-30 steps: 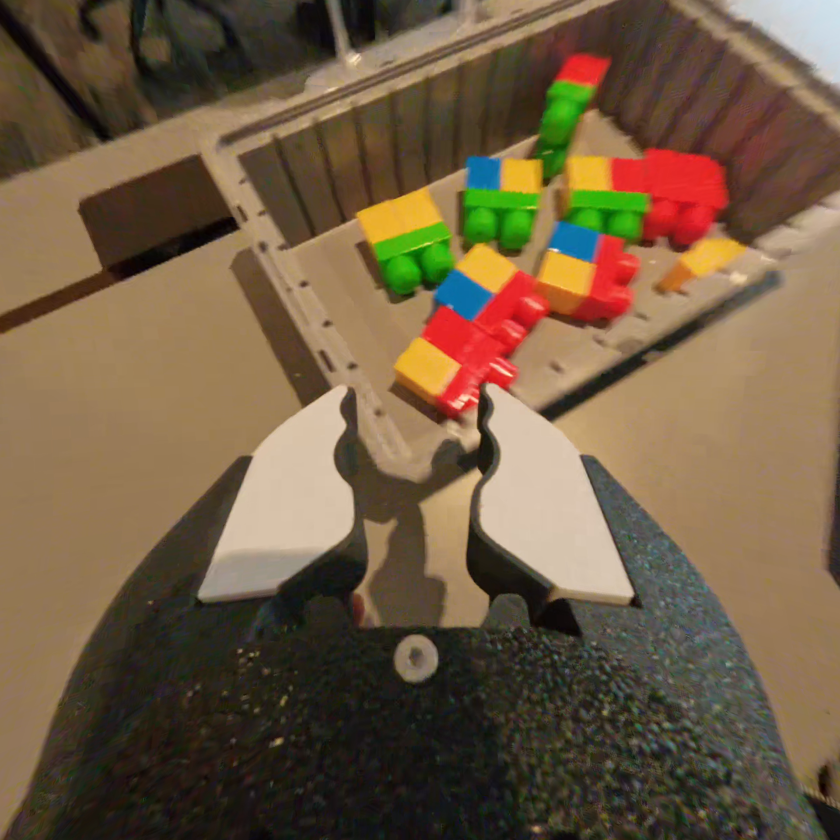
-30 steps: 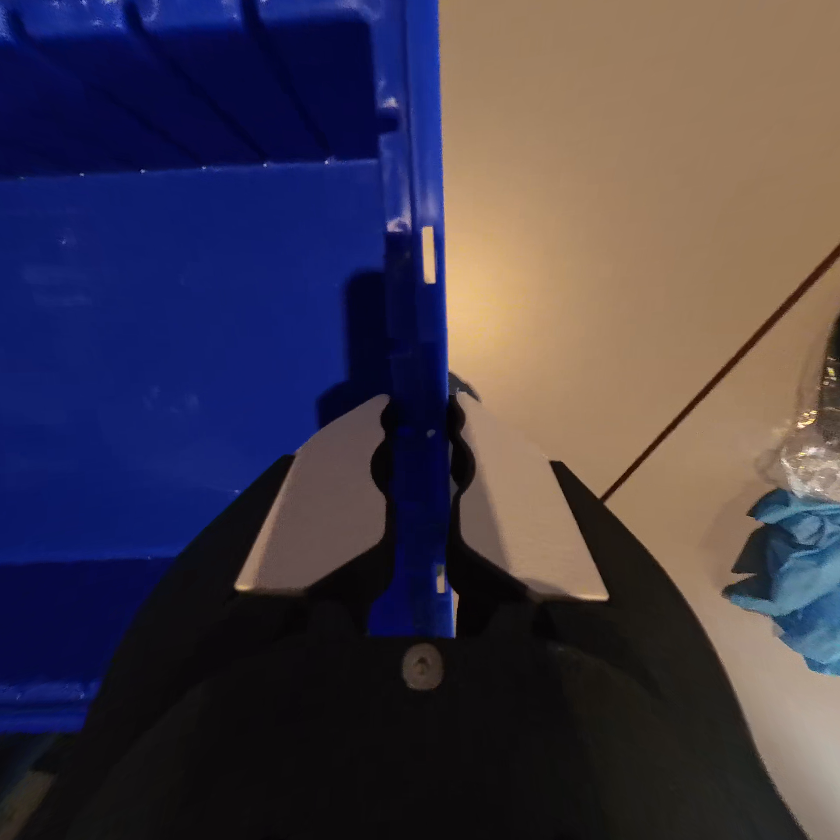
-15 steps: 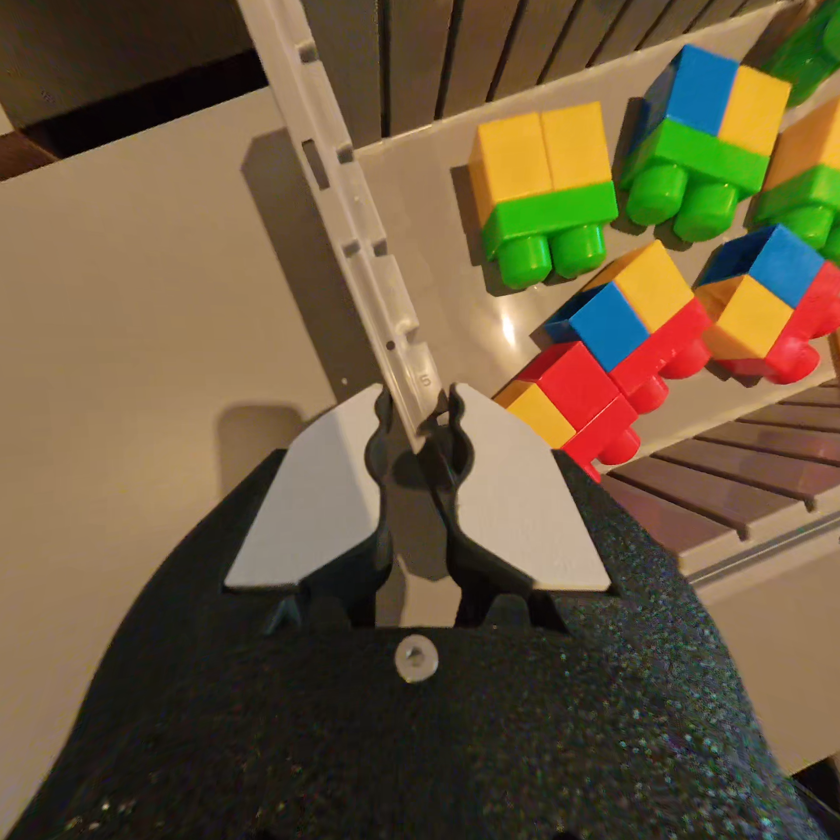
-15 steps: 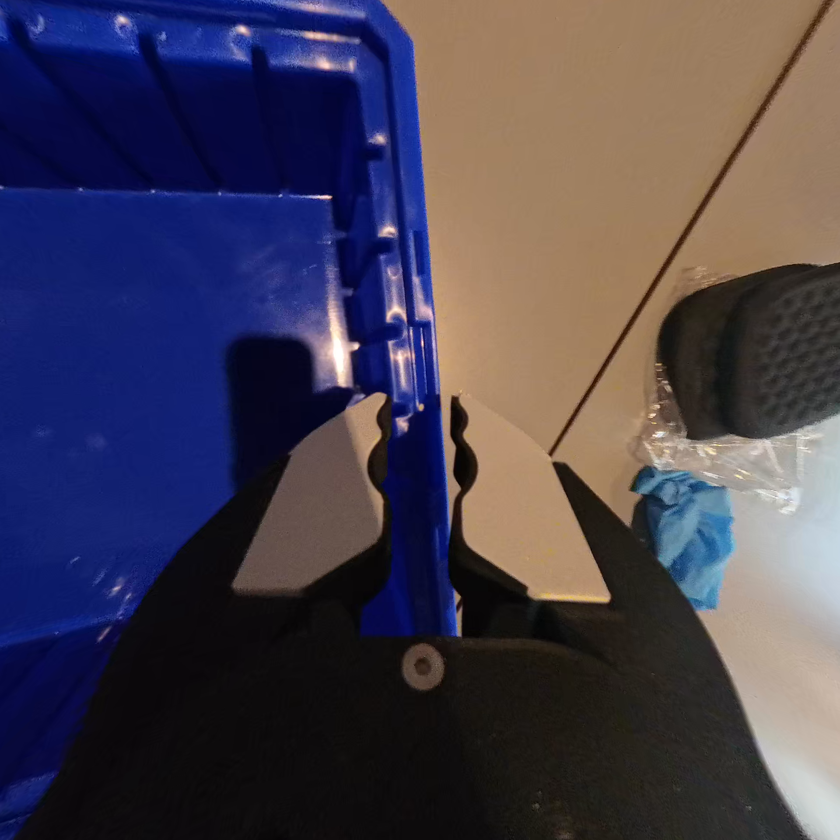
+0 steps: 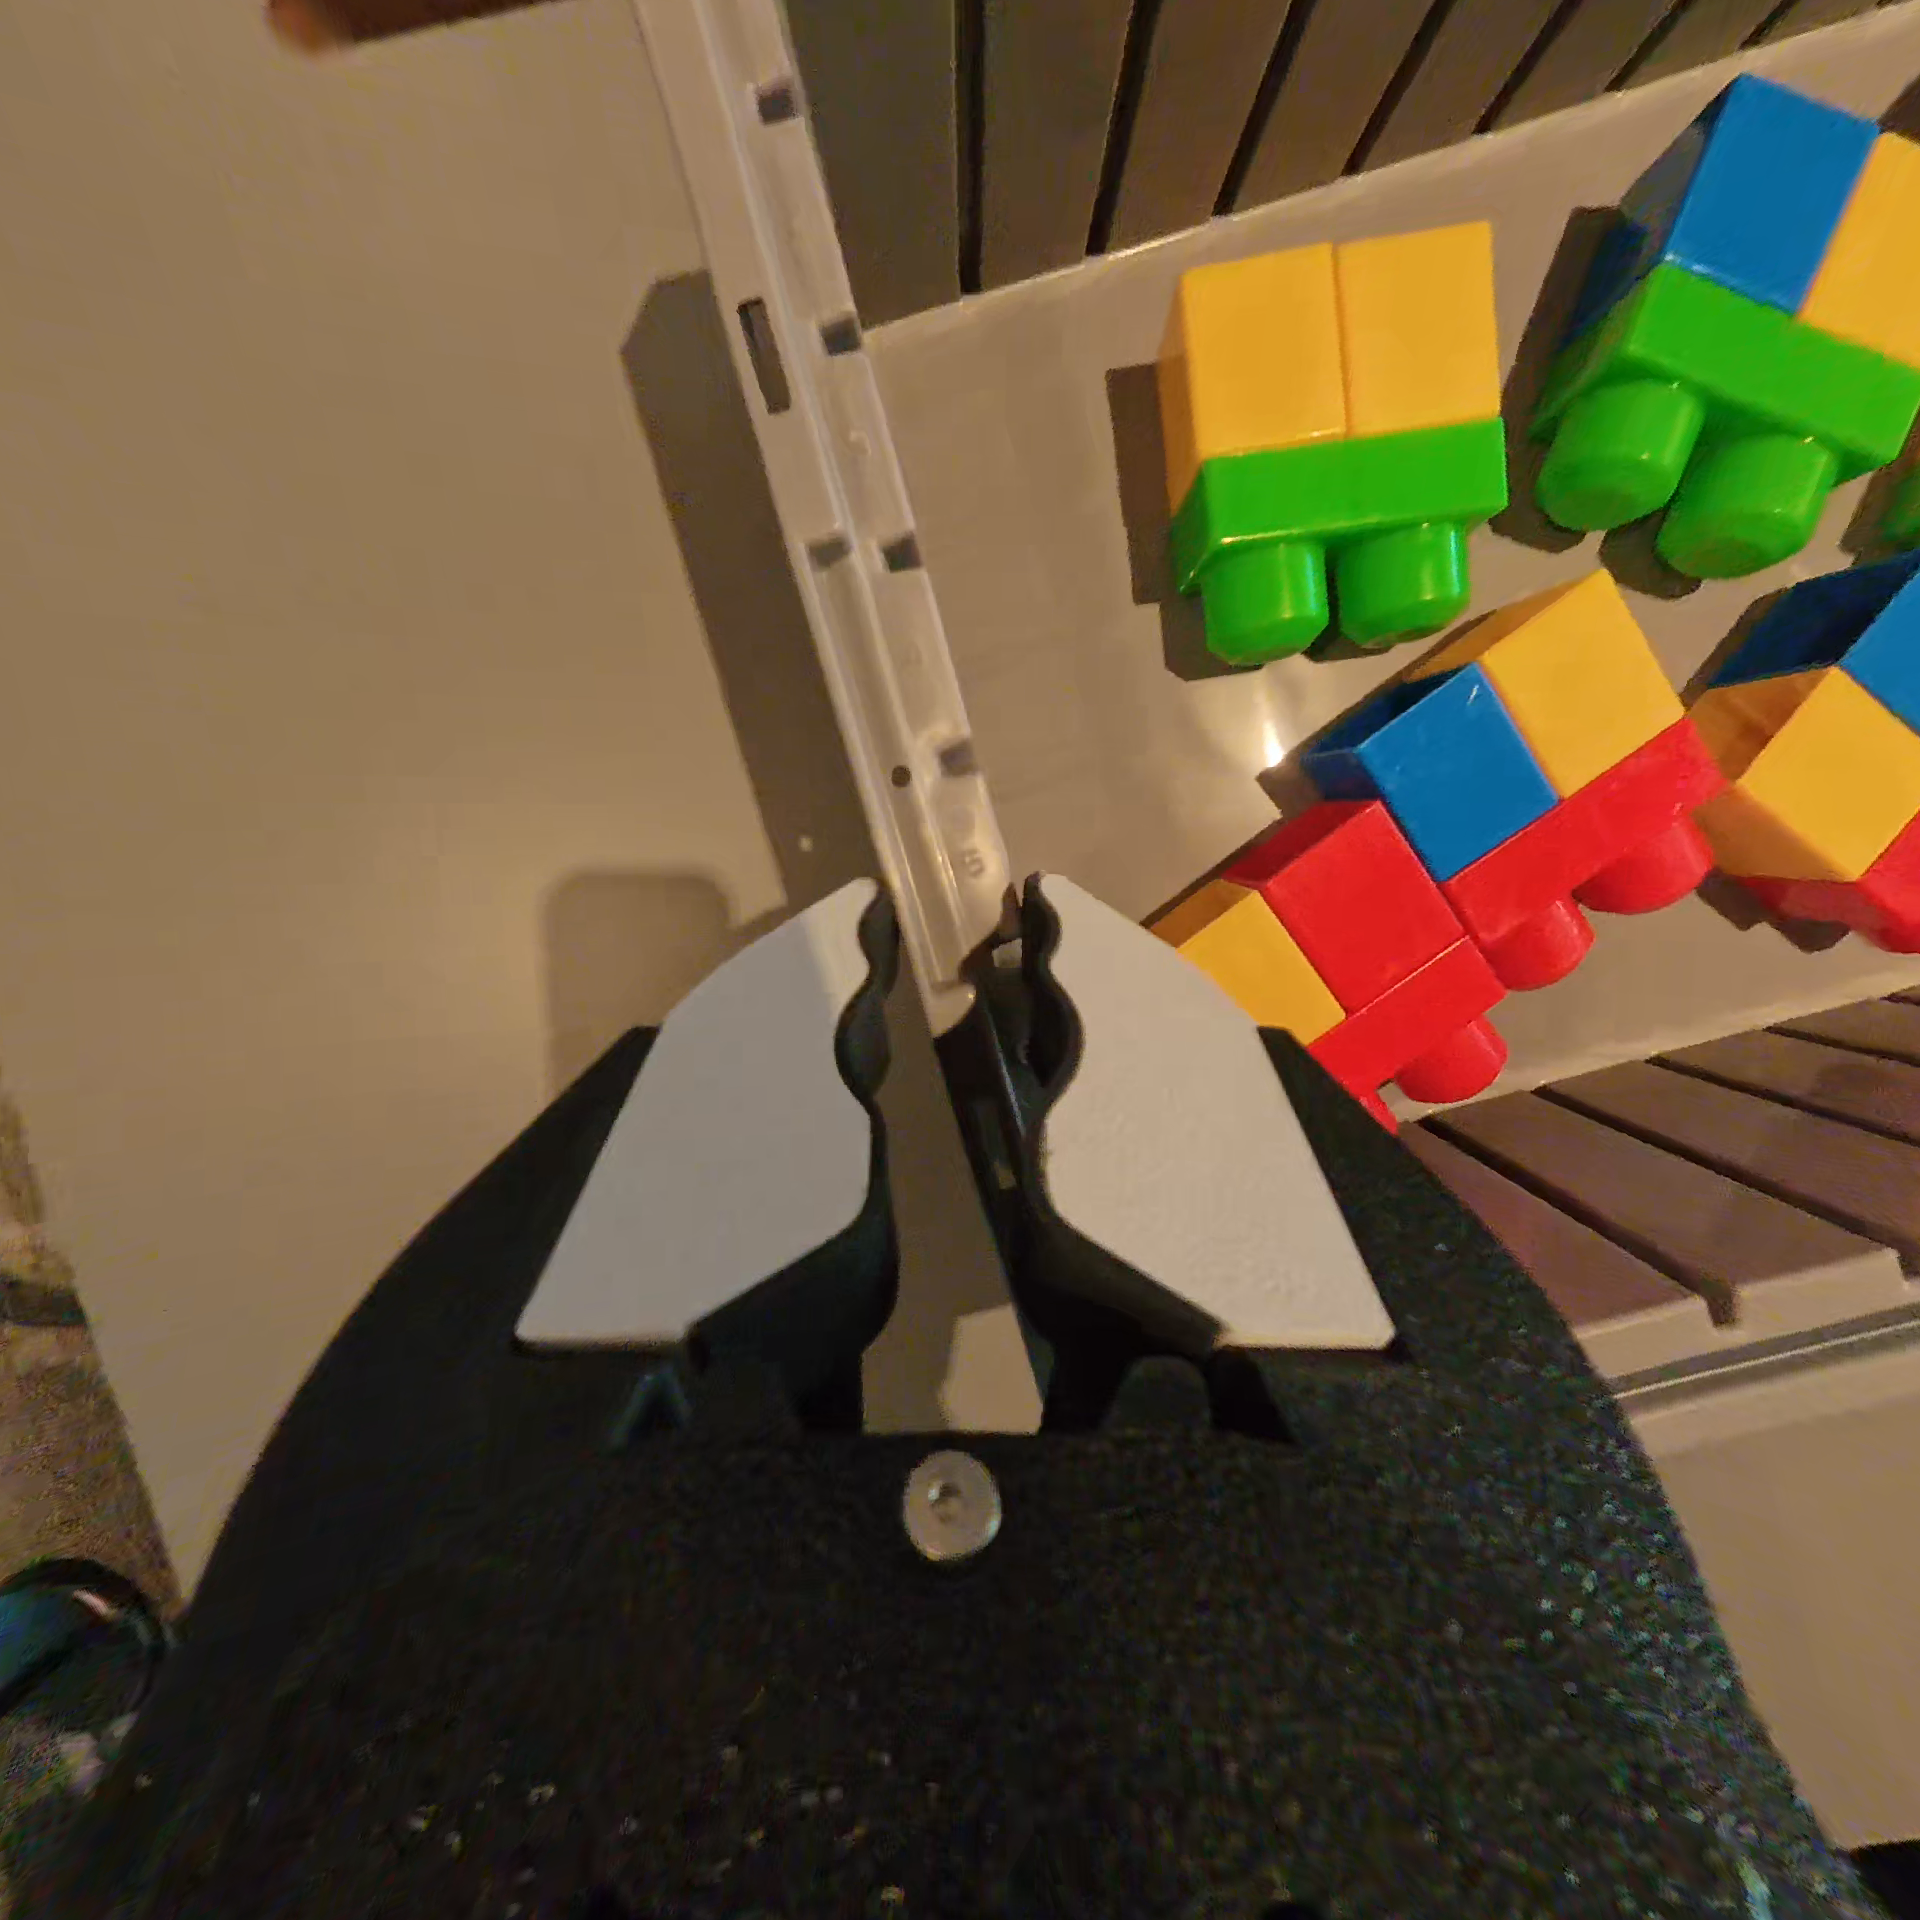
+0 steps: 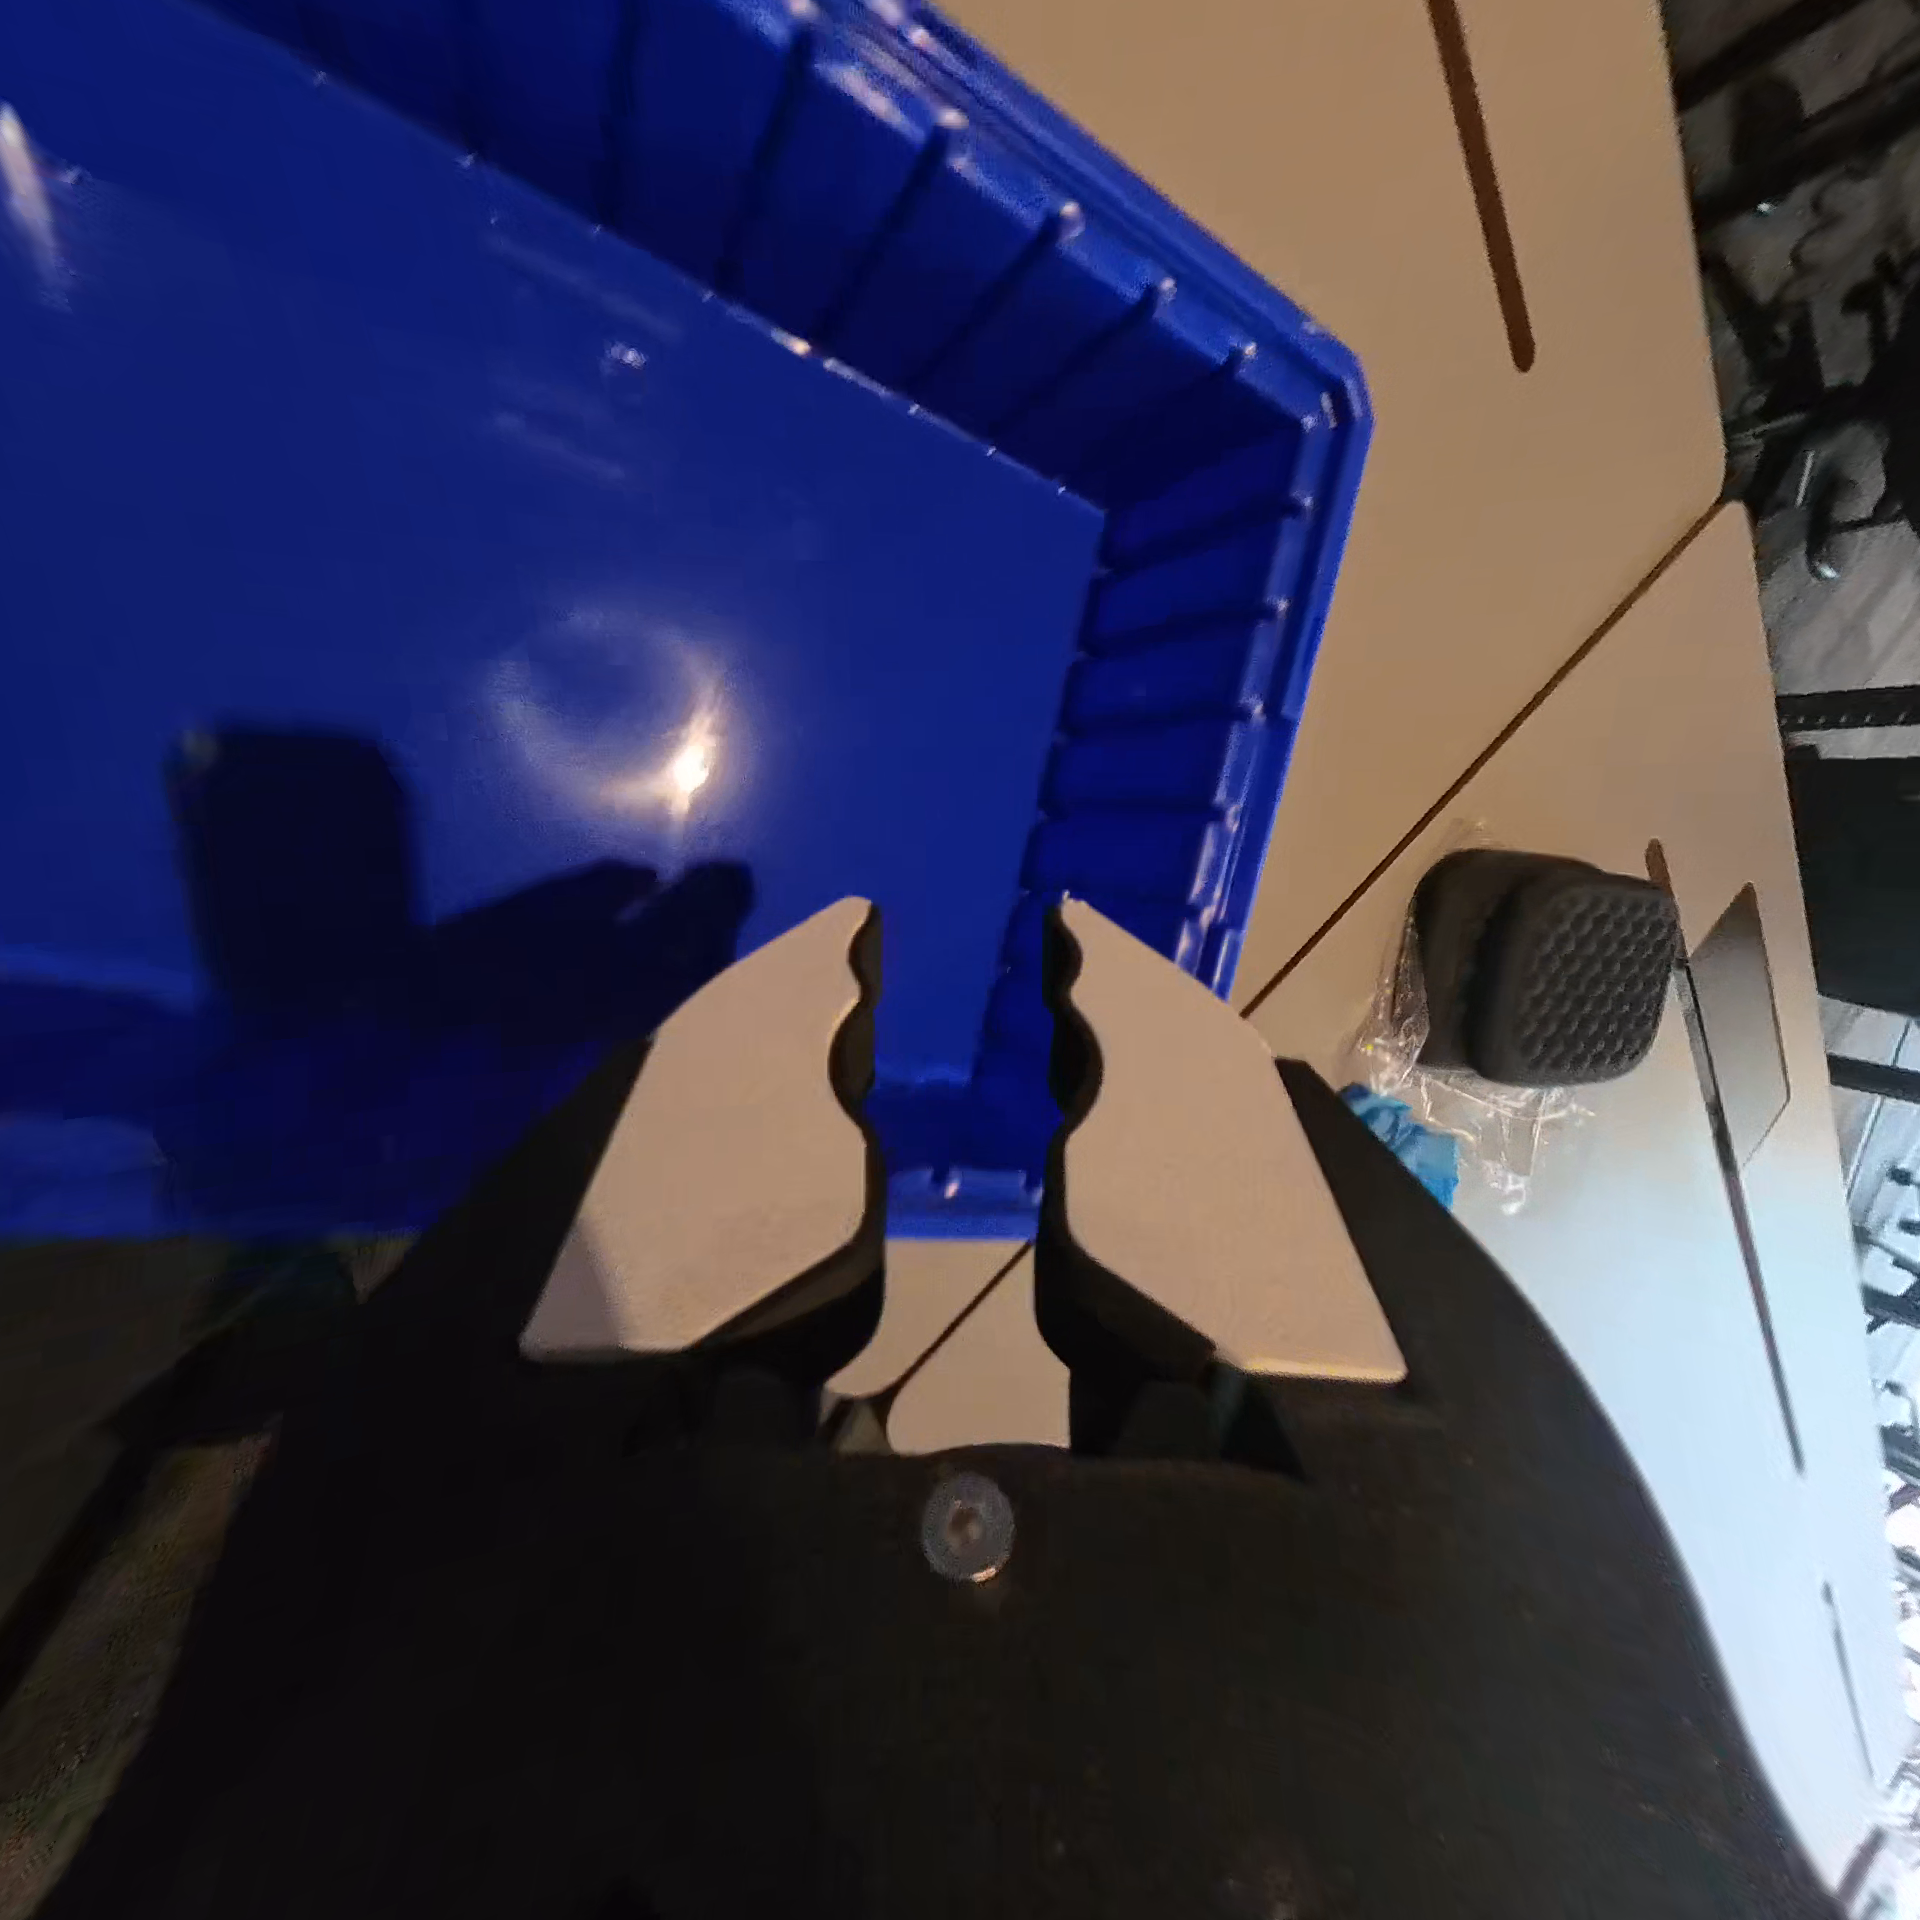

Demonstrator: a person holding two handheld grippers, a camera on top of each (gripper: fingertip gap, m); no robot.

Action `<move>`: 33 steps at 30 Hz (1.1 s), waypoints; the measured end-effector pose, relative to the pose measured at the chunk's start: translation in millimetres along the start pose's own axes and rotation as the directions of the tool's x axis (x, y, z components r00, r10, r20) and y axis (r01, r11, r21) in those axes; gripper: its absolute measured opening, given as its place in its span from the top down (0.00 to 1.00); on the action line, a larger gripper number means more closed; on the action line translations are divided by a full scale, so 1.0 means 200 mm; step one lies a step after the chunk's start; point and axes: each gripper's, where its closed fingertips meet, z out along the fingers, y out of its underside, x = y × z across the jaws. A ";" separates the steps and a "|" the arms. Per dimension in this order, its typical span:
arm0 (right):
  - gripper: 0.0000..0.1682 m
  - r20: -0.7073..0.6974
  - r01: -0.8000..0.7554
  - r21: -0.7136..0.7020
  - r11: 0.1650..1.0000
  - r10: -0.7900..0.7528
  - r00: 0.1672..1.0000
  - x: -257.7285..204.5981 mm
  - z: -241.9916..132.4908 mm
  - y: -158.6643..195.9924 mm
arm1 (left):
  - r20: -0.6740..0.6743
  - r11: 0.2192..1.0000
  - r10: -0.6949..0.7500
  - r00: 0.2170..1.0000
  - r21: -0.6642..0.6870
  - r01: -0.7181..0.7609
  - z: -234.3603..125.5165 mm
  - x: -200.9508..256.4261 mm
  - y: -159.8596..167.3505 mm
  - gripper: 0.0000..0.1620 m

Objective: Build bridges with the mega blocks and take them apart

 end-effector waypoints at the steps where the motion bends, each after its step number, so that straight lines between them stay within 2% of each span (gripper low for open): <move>1: 0.80 0.008 0.035 -0.006 0.999 -0.035 0.999 -0.03 -0.03 0.03 | 0.014 1.000 -0.013 1.000 -0.002 0.013 -0.01 -0.04 0.03 0.86; 6: 0.71 0.127 0.346 0.054 0.937 -0.350 0.928 -0.23 -0.17 0.22 | 0.053 0.997 -0.083 0.995 -0.001 0.083 -0.09 -0.22 0.17 0.86; 11: 0.74 0.278 0.391 0.191 0.900 -0.432 0.858 -0.46 -0.21 0.29 | 0.057 0.992 -0.129 0.990 0.023 0.128 -0.15 -0.29 0.28 0.86; 16: 0.80 0.336 0.503 0.153 0.851 -0.523 0.783 -0.59 -0.06 0.35 | 0.110 0.985 -0.064 0.992 0.167 0.046 -0.23 -0.30 0.29 0.87; 17: 0.86 0.295 0.528 0.151 0.835 -0.548 0.783 -0.57 -0.03 0.33 | 0.150 0.976 -0.055 0.987 0.215 0.021 -0.27 -0.30 0.27 0.88; 18: 0.88 0.288 0.559 0.157 0.814 -0.579 0.762 -0.56 -0.03 0.33 | 0.197 0.963 -0.047 0.979 0.270 -0.008 -0.32 -0.31 0.25 0.89; 21: 0.89 0.357 0.582 0.166 0.796 -0.599 0.717 -0.54 -0.03 0.33 | 0.242 0.914 0.030 0.970 0.387 -0.125 -0.48 -0.23 0.20 0.90; 24: 0.90 0.355 0.625 0.157 0.765 -0.634 0.687 -0.44 0.02 0.33 | 0.213 0.893 0.187 0.959 0.370 -0.257 -0.52 -0.07 0.22 0.89; 27: 0.90 0.294 0.695 0.055 0.717 -0.677 0.675 -0.23 0.13 0.36 | 0.218 0.856 0.339 0.915 0.332 -0.396 -0.50 0.07 0.25 0.88; 29: 0.90 0.231 0.729 -0.029 0.683 -0.705 0.670 -0.06 0.21 0.37 | 0.226 0.838 0.380 0.897 0.326 -0.437 -0.49 0.15 0.25 0.88; 31: 0.87 0.122 0.715 -0.146 0.684 -0.705 0.699 0.13 0.29 0.36 | 0.218 0.825 0.406 0.887 0.330 -0.459 -0.47 0.22 0.25 0.88; 32: 0.91 0.058 0.667 -0.228 0.709 -0.674 0.737 0.23 0.31 0.36 | 0.221 0.819 0.415 0.883 0.331 -0.468 -0.46 0.24 0.24 0.88; 33: 0.91 0.006 0.607 -0.312 0.731 -0.637 0.771 0.31 0.31 0.38 | 0.229 0.814 0.423 0.876 0.329 -0.479 -0.45 0.26 0.24 0.88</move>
